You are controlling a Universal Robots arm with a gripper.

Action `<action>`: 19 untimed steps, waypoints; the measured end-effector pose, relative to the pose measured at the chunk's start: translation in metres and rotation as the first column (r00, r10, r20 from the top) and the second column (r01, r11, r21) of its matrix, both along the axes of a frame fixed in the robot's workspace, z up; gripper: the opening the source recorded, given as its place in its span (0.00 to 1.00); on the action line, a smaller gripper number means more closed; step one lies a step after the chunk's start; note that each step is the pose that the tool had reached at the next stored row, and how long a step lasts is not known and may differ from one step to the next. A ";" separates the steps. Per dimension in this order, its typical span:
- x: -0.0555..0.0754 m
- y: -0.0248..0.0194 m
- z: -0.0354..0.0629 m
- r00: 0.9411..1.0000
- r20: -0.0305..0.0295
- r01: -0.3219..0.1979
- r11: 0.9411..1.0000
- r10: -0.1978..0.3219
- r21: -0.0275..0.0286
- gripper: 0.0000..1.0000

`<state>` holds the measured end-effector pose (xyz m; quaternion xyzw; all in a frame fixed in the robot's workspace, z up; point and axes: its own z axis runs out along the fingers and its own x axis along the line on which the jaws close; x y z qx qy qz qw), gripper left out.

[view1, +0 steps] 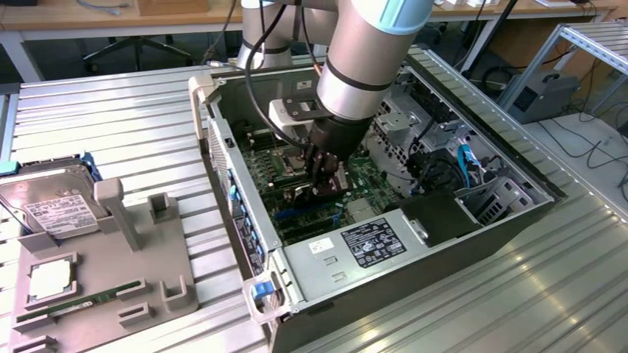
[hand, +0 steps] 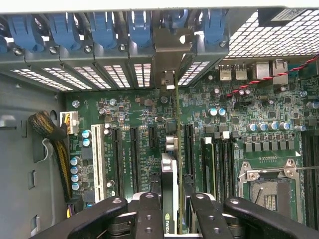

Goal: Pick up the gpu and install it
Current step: 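Insert the gpu into the slot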

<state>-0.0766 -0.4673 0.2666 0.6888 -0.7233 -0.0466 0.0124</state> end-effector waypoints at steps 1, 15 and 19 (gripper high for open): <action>0.000 0.0000 0.0000 1.000 0.000 -0.002 1.000 0.002 0.000 0.27; 0.000 0.0018 -0.0002 1.000 0.000 -0.028 1.000 0.028 0.000 0.27; 0.000 0.0018 -0.0016 1.000 0.000 -0.028 1.000 0.028 0.000 0.27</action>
